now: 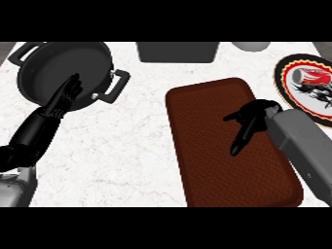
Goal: Pick the can from the tray and place it in the plate
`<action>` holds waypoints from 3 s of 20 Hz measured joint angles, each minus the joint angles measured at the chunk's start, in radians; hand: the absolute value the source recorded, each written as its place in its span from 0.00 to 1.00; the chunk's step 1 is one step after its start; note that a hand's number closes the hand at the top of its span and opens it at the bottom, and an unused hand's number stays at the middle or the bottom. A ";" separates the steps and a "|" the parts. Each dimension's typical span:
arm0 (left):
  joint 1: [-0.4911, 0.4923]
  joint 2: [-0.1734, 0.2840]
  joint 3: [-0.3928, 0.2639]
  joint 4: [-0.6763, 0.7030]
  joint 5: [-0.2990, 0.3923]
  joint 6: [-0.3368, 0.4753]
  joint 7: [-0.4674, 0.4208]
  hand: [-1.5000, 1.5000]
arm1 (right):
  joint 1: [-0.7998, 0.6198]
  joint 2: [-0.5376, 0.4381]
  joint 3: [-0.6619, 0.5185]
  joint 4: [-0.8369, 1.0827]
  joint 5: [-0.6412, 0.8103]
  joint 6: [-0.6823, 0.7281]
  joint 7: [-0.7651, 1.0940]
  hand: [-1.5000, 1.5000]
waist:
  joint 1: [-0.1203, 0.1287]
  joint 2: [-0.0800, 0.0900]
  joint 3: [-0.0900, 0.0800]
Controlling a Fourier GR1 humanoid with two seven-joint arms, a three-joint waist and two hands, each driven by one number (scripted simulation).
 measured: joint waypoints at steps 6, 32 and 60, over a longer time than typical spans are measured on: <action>0.014 -0.001 0.006 -0.013 -0.001 -0.011 -0.003 0.50 | 0.030 0.011 0.051 -0.053 0.009 -0.024 0.005 1.00 | 0.002 -0.006 -0.005; -0.001 -0.012 0.034 -0.006 -0.010 -0.027 0.016 0.50 | 0.048 -0.025 0.506 -0.507 1.166 -0.709 -0.061 1.00 | -0.008 0.011 0.018; 0.015 -0.057 0.055 -0.028 -0.049 -0.068 0.015 0.50 | 0.251 -0.241 -0.064 -0.791 1.433 -0.744 -0.158 1.00 | 0.006 0.023 0.019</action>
